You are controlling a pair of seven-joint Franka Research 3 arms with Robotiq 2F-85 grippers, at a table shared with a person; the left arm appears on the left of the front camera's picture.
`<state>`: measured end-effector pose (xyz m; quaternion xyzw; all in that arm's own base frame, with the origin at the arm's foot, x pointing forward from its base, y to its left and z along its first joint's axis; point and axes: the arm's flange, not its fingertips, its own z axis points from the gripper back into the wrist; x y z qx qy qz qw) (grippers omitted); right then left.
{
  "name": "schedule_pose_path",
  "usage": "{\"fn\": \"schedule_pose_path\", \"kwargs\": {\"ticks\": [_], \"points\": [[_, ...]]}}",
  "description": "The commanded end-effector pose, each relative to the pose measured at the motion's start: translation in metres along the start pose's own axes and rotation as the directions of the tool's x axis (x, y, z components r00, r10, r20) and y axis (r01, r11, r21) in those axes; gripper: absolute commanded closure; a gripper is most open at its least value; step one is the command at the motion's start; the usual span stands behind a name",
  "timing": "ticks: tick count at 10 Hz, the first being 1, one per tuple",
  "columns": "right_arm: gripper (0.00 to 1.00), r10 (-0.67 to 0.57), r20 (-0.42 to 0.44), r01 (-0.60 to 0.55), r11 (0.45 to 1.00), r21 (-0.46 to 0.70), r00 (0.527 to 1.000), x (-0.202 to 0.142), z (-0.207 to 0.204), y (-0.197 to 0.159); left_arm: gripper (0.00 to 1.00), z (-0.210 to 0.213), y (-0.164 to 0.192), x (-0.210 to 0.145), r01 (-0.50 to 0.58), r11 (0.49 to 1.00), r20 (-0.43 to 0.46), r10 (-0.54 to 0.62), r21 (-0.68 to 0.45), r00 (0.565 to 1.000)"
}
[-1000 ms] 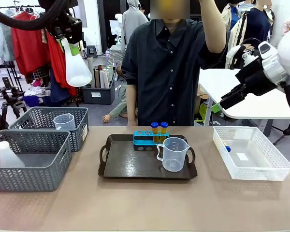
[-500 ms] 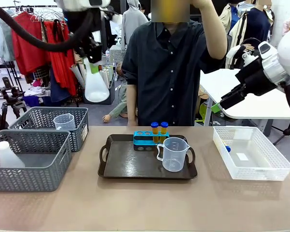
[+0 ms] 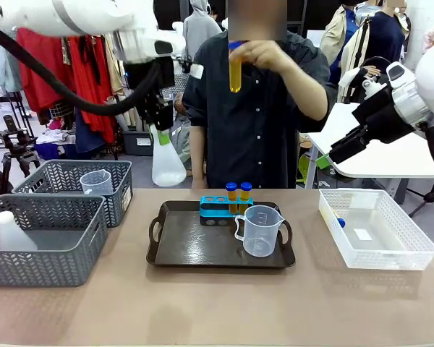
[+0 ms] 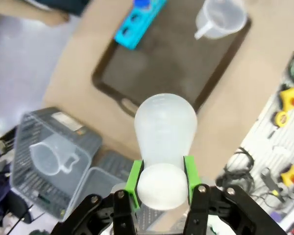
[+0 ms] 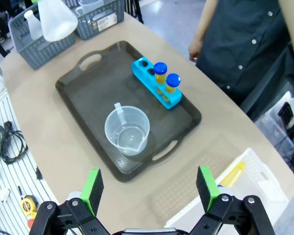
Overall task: Prepare the laboratory tools.
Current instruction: Pick up one Small flask and place it on the Handle tray.
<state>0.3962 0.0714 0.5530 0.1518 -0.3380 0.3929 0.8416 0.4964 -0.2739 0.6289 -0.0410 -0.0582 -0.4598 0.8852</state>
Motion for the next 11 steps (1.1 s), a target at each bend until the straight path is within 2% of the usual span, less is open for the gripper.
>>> {"fn": "schedule_pose_path", "kwargs": {"ticks": [1, 4, 11], "points": [[0.0, -0.006, 0.02, 0.005, 1.0, 0.022, 1.0, 0.0, 0.0, -0.001, 1.0, -0.008, -0.001, -0.005, 0.032, 0.998, 0.008, -0.032, -0.062, 0.999], [0.0, -0.006, 0.02, 0.005, 1.0, 0.022, 1.0, 0.0, 0.0, -0.001, 1.0, -0.022, -0.003, 0.001, 0.044, 0.994, 0.002, -0.044, -0.097, 0.999], [0.0, -0.006, 0.02, 0.005, 1.0, 0.022, 1.0, 0.0, 0.0, -0.001, 1.0, -0.013, 0.006, -0.01, -0.001, 0.998, 0.003, 0.002, -0.064, 1.0]]}}
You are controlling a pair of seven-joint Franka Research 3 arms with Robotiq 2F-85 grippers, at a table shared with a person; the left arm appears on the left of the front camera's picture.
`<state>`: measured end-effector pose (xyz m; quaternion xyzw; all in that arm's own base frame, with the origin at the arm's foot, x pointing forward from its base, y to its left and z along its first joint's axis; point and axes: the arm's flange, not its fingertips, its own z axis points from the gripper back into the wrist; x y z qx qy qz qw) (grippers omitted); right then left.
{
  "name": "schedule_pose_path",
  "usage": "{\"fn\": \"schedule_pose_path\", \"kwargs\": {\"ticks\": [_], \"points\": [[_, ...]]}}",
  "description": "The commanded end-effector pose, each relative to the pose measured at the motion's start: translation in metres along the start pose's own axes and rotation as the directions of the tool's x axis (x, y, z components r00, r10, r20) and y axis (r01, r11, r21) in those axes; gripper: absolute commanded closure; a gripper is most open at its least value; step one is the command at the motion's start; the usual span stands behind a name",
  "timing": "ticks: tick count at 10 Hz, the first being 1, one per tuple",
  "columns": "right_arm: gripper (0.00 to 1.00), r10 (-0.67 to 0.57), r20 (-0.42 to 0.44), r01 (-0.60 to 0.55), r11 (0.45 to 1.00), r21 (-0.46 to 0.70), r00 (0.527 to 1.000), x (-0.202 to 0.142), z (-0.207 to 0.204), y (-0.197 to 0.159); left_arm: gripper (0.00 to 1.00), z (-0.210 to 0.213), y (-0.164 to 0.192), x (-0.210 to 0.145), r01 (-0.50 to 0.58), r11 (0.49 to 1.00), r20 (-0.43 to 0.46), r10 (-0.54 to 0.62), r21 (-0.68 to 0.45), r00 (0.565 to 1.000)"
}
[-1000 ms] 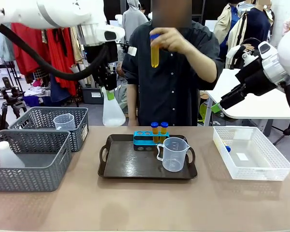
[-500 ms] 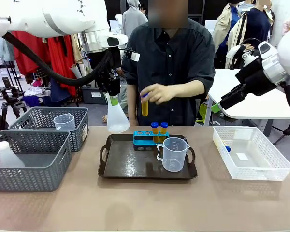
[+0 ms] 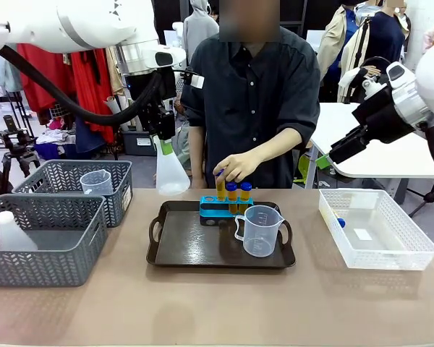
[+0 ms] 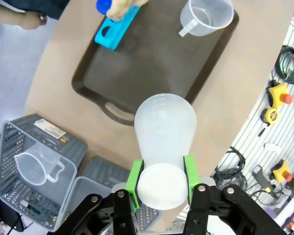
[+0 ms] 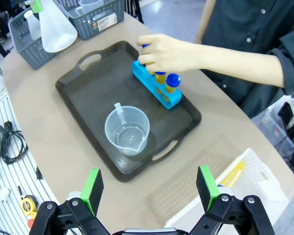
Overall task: Prepare the laboratory tools.
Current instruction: Pick up one Small flask and place it on the Handle tray.
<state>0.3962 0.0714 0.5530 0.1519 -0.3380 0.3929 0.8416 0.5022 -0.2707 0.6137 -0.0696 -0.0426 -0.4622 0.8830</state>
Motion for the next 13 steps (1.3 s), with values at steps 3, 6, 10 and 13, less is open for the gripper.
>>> {"fn": "schedule_pose_path", "kwargs": {"ticks": [3, 6, 10, 13], "points": [[0.0, -0.006, 0.02, 0.005, 1.0, 0.022, 1.0, 0.0004, 0.0, -0.0012, 1.0, 0.0038, 0.0002, -0.0092, -0.009, 1.0, 0.007, 0.009, 0.014, 1.0], [0.0, -0.006, 0.02, 0.005, 1.0, 0.022, 1.0, 0.0004, 0.0, -0.0012, 1.0, 0.0037, 0.0009, -0.002, -0.005, 1.0, 0.004, 0.005, 0.006, 1.0], [0.0, -0.006, 0.02, 0.005, 1.0, 0.022, 1.0, 0.0004, 0.0, -0.0012, 1.0, 0.0037, 0.0009, -0.002, -0.005, 1.0, 0.004, 0.005, 0.006, 1.0], [0.0, -0.006, 0.02, 0.005, 1.0, 0.022, 1.0, 0.0004, 0.0, -0.0012, 1.0, 0.0037, 0.0009, -0.002, -0.005, 1.0, 0.004, 0.005, 0.006, 1.0]]}}
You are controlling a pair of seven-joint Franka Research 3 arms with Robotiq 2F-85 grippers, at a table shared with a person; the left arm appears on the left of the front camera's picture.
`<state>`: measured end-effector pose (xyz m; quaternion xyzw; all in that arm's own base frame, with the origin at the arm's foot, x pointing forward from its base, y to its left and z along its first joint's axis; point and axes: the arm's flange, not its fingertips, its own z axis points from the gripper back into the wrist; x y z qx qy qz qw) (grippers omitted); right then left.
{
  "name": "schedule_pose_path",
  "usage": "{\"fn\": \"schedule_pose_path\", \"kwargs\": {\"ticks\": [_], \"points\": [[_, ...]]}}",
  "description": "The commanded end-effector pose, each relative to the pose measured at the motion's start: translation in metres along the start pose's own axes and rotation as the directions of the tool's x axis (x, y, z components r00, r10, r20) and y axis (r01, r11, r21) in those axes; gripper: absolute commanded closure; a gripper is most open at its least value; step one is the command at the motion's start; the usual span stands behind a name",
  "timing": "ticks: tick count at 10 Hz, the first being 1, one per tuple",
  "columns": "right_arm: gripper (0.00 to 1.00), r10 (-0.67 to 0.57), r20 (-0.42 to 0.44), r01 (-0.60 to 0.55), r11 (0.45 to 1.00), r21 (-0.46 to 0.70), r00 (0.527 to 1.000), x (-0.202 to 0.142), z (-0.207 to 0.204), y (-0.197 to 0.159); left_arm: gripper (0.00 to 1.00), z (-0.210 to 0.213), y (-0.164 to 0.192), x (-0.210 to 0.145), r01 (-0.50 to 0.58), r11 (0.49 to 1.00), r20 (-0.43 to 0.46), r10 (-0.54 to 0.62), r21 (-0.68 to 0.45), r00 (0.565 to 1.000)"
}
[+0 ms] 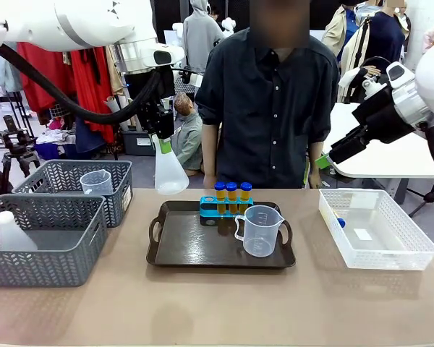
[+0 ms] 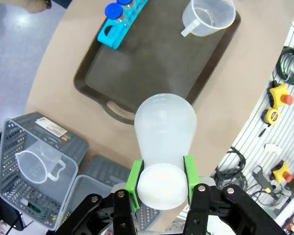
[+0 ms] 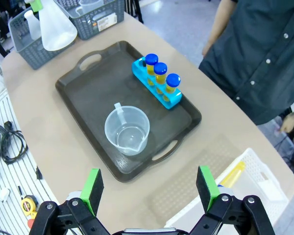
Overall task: Prepare the laboratory tools.
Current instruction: Pick up one Small flask and place it on the Handle tray.
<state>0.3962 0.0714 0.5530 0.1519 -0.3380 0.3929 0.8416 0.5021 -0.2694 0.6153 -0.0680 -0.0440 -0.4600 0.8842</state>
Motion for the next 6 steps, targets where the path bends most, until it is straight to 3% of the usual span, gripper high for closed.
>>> {"fn": "schedule_pose_path", "kwargs": {"ticks": [1, 6], "points": [[0.0, -0.006, 0.02, 0.005, 1.0, 0.022, 1.0, 0.0004, 0.0, -0.0011, 1.0, 0.0019, 0.0004, -0.0011, 0.0, 1.0, 0.003, 0.0, 0.002, 1.0], [0.0, -0.006, 0.02, 0.005, 1.0, 0.022, 1.0, 0.0004, 0.0, -0.0011, 1.0, 0.0019, 0.0004, -0.0011, 0.0, 1.0, 0.003, 0.0, 0.002, 1.0]]}}
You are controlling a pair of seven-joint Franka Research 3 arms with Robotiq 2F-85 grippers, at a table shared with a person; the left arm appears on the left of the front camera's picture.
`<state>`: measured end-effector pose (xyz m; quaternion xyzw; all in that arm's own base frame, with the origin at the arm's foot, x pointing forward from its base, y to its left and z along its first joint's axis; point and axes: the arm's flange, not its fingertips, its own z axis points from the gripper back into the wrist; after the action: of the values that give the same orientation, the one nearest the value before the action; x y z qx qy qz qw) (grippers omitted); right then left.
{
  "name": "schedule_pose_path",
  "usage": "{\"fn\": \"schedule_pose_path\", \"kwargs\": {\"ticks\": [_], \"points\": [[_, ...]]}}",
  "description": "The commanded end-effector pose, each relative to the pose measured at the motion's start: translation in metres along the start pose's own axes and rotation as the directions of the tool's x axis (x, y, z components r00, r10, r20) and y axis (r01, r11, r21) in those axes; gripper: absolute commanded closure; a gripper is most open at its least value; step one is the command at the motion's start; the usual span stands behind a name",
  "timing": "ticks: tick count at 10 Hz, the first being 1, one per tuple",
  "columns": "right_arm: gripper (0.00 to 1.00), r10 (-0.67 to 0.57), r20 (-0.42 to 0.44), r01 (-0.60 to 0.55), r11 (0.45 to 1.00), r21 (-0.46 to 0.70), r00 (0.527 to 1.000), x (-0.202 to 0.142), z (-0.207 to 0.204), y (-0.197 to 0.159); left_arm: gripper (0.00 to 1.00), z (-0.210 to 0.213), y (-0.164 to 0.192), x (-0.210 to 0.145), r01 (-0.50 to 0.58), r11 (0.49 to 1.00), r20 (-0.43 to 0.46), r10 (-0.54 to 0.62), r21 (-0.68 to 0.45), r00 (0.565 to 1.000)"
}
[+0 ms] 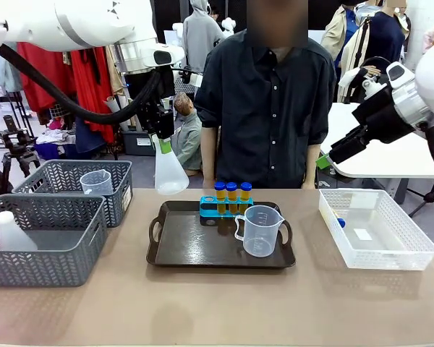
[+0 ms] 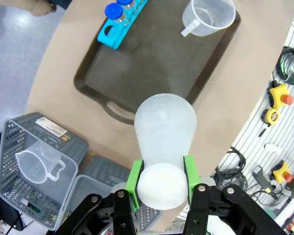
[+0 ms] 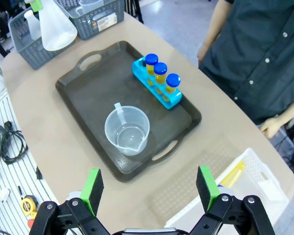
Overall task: Prepare the laboratory tools.
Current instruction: Pick up one Small flask and place it on the Handle tray.
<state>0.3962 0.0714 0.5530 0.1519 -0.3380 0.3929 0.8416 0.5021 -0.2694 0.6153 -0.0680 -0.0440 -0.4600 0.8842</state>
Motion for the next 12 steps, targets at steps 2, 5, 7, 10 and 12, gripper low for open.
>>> {"fn": "schedule_pose_path", "kwargs": {"ticks": [2, 5, 7, 10, 12], "points": [[0.0, -0.006, 0.02, 0.005, 1.0, 0.022, 1.0, 0.0, 0.0, -0.001, 1.0, 0.002, 0.0, -0.001, 0.0, 1.0, 0.003, 0.0, 0.002, 1.0], [0.0, -0.006, 0.02, 0.005, 1.0, 0.022, 1.0, 0.0, 0.0, -0.001, 1.0, -0.012, -0.004, 0.016, 0.046, 0.999, -0.024, -0.045, 0.03, 0.999], [0.0, -0.006, 0.02, 0.005, 1.0, 0.022, 1.0, 0.0, 0.0, -0.001, 1.0, -0.03, -0.009, 0.034, 0.103, 0.992, -0.072, -0.098, 0.071, 0.993], [0.0, -0.006, 0.02, 0.005, 1.0, 0.022, 1.0, 0.0, 0.0, -0.001, 1.0, -0.079, -0.016, 0.064, 0.185, 0.979, -0.121, -0.174, 0.086, 0.977], [0.0, -0.006, 0.02, 0.005, 1.0, 0.022, 1.0, 0.0, 0.0, -0.001, 1.0, -0.109, -0.016, 0.077, 0.179, 0.976, -0.126, -0.163, 0.123, 0.979]]}}
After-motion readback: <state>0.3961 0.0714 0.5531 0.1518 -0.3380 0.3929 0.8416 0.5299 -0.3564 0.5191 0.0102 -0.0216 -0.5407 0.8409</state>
